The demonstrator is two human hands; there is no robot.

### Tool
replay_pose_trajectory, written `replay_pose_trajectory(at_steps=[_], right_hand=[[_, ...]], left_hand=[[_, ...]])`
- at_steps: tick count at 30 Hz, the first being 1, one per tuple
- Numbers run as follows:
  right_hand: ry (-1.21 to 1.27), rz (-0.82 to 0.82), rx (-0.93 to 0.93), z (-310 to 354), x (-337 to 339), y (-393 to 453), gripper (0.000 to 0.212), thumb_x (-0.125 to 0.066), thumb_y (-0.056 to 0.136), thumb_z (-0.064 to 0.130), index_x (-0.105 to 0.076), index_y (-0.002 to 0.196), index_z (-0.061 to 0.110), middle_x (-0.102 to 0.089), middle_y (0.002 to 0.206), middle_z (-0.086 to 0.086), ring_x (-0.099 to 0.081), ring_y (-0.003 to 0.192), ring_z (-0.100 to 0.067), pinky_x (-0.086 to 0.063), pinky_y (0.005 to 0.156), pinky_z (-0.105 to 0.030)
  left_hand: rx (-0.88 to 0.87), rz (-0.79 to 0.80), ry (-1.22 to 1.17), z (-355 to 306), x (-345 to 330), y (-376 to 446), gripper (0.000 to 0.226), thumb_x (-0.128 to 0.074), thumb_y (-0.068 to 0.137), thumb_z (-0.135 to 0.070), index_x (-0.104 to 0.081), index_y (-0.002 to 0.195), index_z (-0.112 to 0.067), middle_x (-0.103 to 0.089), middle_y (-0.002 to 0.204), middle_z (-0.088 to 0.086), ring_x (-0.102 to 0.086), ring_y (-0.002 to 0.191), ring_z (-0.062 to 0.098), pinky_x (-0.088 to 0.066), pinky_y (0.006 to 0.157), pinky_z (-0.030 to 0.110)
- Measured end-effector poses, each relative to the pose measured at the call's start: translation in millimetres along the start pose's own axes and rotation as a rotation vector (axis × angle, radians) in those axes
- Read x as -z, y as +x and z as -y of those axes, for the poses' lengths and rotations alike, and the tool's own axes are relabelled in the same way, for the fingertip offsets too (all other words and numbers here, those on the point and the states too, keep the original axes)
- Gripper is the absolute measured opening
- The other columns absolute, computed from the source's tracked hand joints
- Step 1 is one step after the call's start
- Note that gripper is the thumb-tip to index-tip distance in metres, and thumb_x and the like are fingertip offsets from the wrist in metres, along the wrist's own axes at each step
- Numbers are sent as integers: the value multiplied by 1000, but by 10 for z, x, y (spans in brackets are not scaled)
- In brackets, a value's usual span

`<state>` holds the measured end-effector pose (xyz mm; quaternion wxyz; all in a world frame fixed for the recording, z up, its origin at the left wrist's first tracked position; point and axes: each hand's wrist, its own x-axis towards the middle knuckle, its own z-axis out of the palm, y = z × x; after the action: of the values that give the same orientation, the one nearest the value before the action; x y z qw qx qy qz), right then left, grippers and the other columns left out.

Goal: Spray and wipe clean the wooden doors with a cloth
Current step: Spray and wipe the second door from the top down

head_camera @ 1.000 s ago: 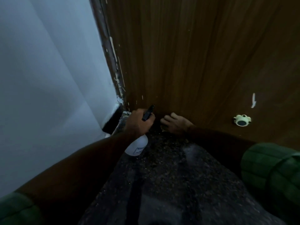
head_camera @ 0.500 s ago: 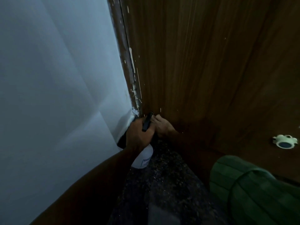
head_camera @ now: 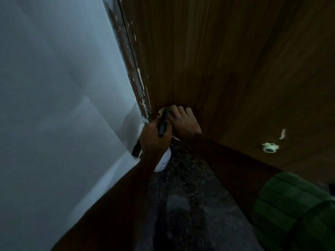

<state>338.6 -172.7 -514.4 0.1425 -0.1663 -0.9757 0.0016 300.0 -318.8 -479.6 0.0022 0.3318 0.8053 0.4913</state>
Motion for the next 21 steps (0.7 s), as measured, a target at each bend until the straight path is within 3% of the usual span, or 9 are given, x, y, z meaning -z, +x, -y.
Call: replay_pose_trajectory(at_steps=[3, 8, 13, 15, 17, 21], right_hand=[[74, 117, -108, 26, 767, -63, 37, -70, 91, 30, -65, 126, 16, -61, 124, -9, -57, 112, -32, -51, 91, -52], [89, 210, -298, 123, 2672, -111, 54, -76, 85, 39, -60, 131, 14, -58, 131, -11, -55, 118, -34, -50, 95, -52], [146, 309, -379, 258, 4694, -86, 44, -61, 97, 28, -52, 136, 10, -51, 135, -13, -55, 121, -36, -51, 92, -49], [191, 290, -430, 306, 5461, -94, 43, -58, 99, 36, -50, 134, 12, -47, 129, -12, -56, 113, -34, -53, 83, -46], [223, 282, -468, 337, 6152, -118, 49, -61, 96, 43, -47, 134, 15, -43, 128, -9, -58, 108, -32, -55, 80, -45], [195, 236, -517, 378, 7254, -225, 66, -73, 87, 51, -46, 137, 18, -44, 133, -7, -61, 109, -31, -56, 84, -43]], left_hand=[[29, 77, 16, -636, 315, 57, 32, -57, 96, -42, -70, 86, -15, -68, 72, 5, -59, 62, 19, -37, 56, 21], [39, 130, 58, -2097, 1098, 387, 47, -52, 96, -55, -76, 101, -15, -77, 85, 4, -69, 73, 18, -48, 65, 25], [74, 257, 8, -3708, 1981, 485, 37, -61, 97, -44, -77, 92, -12, -77, 84, 9, -69, 75, 23, -47, 68, 28], [104, 323, -4, -4286, 2328, 555, 33, -66, 101, -40, -78, 95, -10, -77, 87, 7, -68, 77, 21, -45, 66, 24], [116, 357, -44, -4783, 2661, 643, 39, -66, 100, -47, -79, 92, -11, -77, 83, 5, -70, 75, 21, -46, 62, 21], [106, 431, -128, -5550, 3097, 794, 62, -52, 89, -71, -72, 79, -12, -65, 62, -3, -66, 57, 21, -52, 54, 35]])
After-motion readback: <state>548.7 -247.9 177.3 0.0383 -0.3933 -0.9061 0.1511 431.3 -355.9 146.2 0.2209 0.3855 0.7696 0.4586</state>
